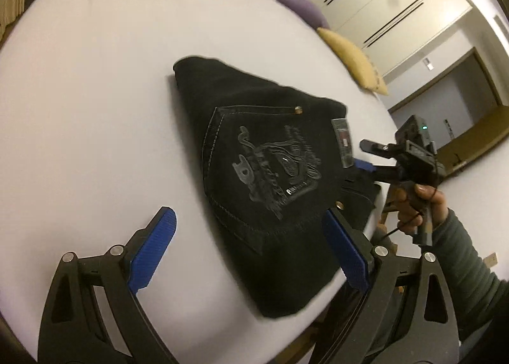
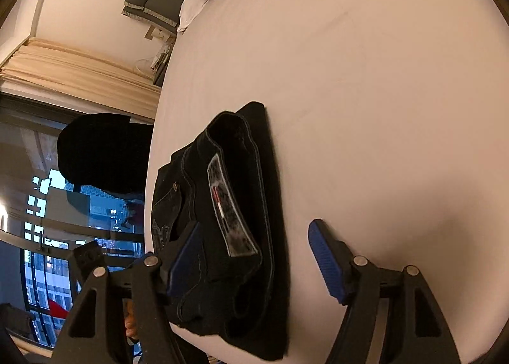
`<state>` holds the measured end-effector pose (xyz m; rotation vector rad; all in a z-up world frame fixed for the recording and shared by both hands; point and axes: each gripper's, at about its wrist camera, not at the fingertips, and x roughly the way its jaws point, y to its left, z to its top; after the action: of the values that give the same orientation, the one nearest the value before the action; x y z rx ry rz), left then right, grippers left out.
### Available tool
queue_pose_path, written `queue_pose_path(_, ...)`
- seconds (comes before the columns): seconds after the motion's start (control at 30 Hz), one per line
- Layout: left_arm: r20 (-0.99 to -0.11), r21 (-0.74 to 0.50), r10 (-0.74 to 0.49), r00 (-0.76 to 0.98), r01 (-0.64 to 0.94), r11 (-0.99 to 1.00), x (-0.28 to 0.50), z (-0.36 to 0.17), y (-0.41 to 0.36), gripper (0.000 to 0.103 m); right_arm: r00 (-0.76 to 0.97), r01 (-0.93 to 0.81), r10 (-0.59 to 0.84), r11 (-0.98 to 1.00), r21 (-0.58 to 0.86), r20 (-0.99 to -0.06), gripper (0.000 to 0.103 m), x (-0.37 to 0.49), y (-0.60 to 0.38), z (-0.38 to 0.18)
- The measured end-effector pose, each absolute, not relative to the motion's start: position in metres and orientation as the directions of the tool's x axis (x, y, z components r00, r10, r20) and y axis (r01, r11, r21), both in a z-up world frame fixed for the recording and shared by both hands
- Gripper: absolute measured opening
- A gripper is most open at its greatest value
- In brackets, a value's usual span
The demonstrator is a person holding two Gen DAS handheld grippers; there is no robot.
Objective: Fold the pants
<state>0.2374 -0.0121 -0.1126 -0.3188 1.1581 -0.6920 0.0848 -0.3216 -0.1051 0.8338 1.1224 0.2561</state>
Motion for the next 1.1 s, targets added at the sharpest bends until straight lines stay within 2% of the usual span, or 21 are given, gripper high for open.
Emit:
queue_pose_path(0.1,-0.748,-0.568,-0.633,0.2,0.301,0.766,0.249,-0.122,-0.02,0.093,0.429,0.207,0.567,0.696,0.688,-0.703,0.072,0.089,-0.319,-0.107)
queue_pose_path(0.23,-0.799,-0.502,-0.575,0.178,0.328,0.8,0.257,-0.125,-0.037,0.089,0.397,0.167,0.552,0.742,0.649,-0.734,0.072,0.097,-0.306,-0.107)
queue_pose_path(0.4,-0.846,-0.433,-0.503,0.176,0.325,0.841,0.269,-0.128,-0.052,0.059,0.341,0.122,0.519,0.802,0.584,-0.784,0.073,0.114,-0.281,-0.108)
queue_pose_path(0.5,-0.868,-0.383,-0.459,0.188,0.336,0.861,0.27,-0.126,-0.06,0.051,0.318,0.086,0.471,0.85,0.52,-0.823,0.072,0.117,-0.268,-0.107)
queue_pose_path(0.57,-0.877,-0.351,-0.436,0.203,0.351,0.868,0.267,-0.125,-0.062,0.048,0.31,0.079,0.439,0.872,0.483,-0.843,0.059,0.118,-0.263,-0.106)
queue_pose_path(0.67,-0.883,-0.324,-0.416,0.219,0.36,0.875,0.265,-0.122,-0.065,0.041,0.315,0.089,0.432,0.873,0.48,-0.845,0.048,0.113,-0.271,-0.106)
queue_pose_path(0.87,-0.89,-0.282,-0.389,0.237,0.383,0.88,0.262,-0.115,-0.07,0.032,0.344,0.091,0.398,0.888,0.451,-0.851,0.032,0.104,-0.275,-0.098)
queue_pose_path(1.1,-0.882,-0.292,-0.401,0.247,0.382,0.877,0.261,-0.106,-0.067,0.023,0.378,0.039,0.303,0.939,0.342,-0.875,0.022,0.102,-0.26,-0.075)
